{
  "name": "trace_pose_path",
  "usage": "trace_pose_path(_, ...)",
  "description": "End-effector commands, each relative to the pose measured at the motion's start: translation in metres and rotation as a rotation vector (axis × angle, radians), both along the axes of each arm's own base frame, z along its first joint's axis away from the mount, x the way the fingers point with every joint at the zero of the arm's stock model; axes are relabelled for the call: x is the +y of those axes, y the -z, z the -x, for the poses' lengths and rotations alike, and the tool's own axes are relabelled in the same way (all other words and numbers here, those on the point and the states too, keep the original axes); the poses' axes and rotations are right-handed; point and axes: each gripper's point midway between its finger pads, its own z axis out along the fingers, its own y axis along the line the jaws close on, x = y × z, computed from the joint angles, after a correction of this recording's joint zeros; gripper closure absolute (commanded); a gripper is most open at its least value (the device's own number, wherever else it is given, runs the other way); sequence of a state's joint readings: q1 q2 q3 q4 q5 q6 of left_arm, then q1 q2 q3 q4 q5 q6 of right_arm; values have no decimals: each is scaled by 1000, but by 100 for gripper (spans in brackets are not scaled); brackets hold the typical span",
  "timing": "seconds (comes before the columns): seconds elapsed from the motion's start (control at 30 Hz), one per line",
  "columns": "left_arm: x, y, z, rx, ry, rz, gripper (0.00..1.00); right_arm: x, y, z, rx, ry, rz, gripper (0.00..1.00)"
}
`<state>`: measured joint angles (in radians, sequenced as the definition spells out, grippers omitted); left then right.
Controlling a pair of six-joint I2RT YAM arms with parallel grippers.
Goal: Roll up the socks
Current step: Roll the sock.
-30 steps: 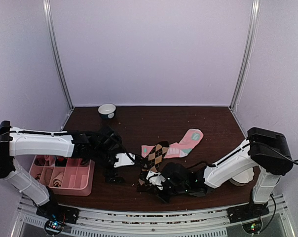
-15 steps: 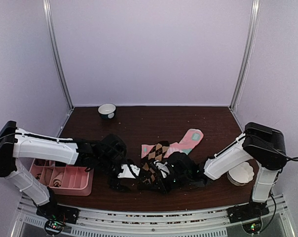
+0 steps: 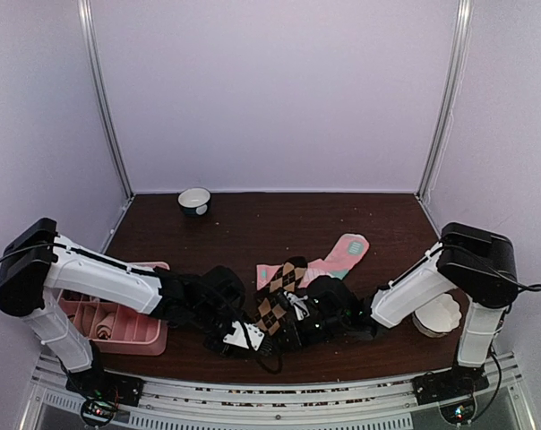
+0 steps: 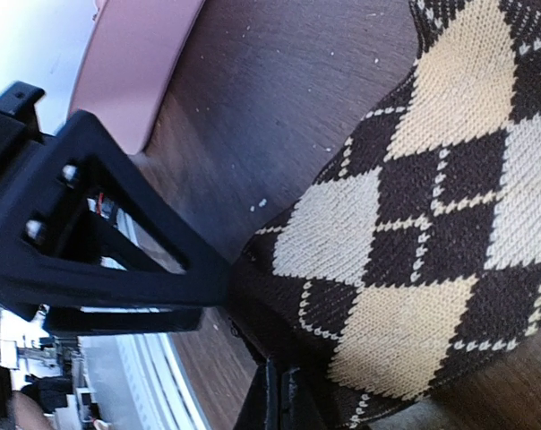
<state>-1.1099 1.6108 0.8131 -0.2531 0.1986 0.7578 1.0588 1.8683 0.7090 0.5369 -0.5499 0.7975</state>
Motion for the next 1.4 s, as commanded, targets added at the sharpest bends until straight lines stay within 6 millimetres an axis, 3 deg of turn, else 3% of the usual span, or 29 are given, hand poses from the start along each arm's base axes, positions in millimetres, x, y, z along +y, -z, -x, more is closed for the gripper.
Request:
trace_pose_path(0.0, -17, -2, -13, -59, -9, 58, 54, 6, -5, 1, 64, 10, -68, 100)
trace_pose_path(0.13, -18, 5, -16, -66, -17, 42, 54, 5, -4, -2, 89, 26, -83, 100)
trace_pose_path(0.3, -19, 16, -23, -70, -38, -3, 64, 3, -6, -3, 95, 29, -98, 100)
trace_pose_path(0.47, -23, 17, -24, -47, -58, -20, 88, 2, -5, -4, 95, 32, -99, 100)
trace_pose_path(0.57, -24, 14, -23, -27, -73, -25, 97, -1, -3, -4, 72, 37, -76, 99)
trace_pose_path(0.7, -16, 20, -19, 4, -85, -51, 100, -14, -3, -9, 0, 64, -35, 82)
trace_pose_path(0.77, -13, 23, -18, 15, -91, -66, 100, -21, -11, -12, -59, 81, -43, 69)
trace_pose_path(0.93, -13, 23, -16, 97, -111, -97, 100, -44, -38, -18, -266, 109, -38, 52)
trace_pose_path(1.1, -14, 17, -16, 162, -140, -93, 100, -82, -50, -28, -455, 198, 84, 33)
trace_pose_path(1.13, -15, 15, -16, 184, -150, -88, 100, -92, -55, -31, -492, 232, 92, 25)
trace_pose_path(1.17, -16, 13, -16, 208, -159, -81, 100, -104, -58, -33, -526, 275, 102, 5)
trace_pose_path(1.2, -17, 12, -16, 240, -170, -84, 100, -114, -68, -36, -571, 324, 86, 0)
trace_pose_path(1.3, -17, 12, -10, 376, -195, -107, 100, -152, -95, -58, -666, 545, 76, 0)
trace_pose_path(1.37, -16, 13, -6, 433, -201, -128, 100, -177, -96, -68, -622, 675, 98, 0)
